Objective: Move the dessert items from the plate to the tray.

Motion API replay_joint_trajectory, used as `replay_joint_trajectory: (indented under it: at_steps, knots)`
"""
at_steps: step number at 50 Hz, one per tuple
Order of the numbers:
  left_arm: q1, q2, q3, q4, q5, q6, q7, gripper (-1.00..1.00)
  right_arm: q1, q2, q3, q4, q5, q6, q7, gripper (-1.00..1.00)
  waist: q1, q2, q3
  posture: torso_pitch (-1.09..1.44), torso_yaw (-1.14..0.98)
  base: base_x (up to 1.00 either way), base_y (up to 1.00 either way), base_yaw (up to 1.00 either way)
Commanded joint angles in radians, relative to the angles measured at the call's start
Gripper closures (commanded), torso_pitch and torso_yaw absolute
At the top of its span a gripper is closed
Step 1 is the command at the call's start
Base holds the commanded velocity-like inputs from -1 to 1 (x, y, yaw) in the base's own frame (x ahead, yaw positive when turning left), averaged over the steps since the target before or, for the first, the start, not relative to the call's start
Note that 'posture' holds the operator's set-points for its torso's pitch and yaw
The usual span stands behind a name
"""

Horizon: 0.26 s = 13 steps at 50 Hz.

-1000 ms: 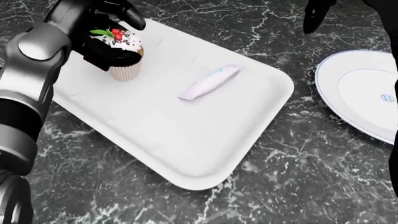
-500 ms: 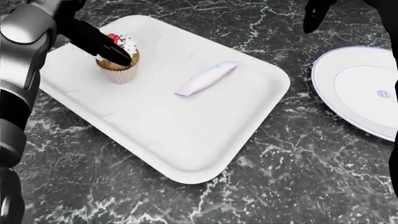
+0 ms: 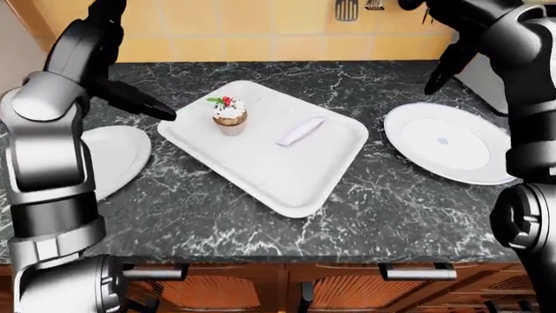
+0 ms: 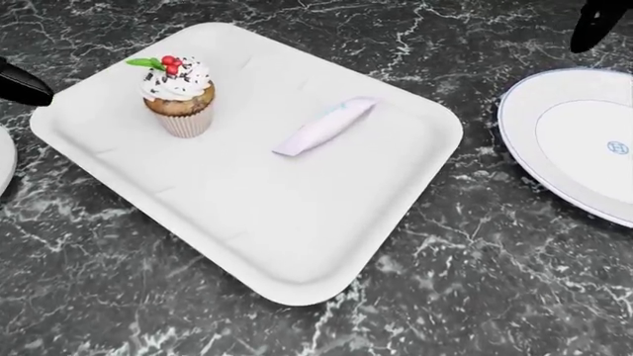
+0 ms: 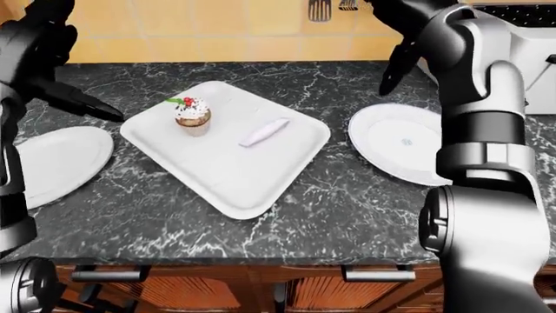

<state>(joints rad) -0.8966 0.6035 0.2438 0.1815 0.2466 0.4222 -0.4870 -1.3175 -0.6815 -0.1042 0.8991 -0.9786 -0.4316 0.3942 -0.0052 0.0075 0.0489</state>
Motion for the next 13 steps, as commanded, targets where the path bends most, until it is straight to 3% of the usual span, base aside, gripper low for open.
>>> replay_joint_trajectory:
  at_steps: [1,13]
  knots:
    - [-0.016,0.032,0.03,-0.043,-0.016,-0.017,0.006,-1.0,-0.024,-0.018,-0.017,-0.062,0.033,0.017,0.006,-1.0,0.001,0.0,-0.032,0.0,0.0,0.0,0.0,0.0]
    - [0.114,0.081,0.081,-0.092,-0.064,-0.059,0.044,-1.0,0.095,-0.057,-0.052,-0.212,0.092,0.081,0.055,-1.0,0.004,0.002,-0.031,0.0,0.0,0.0,0.0,0.0]
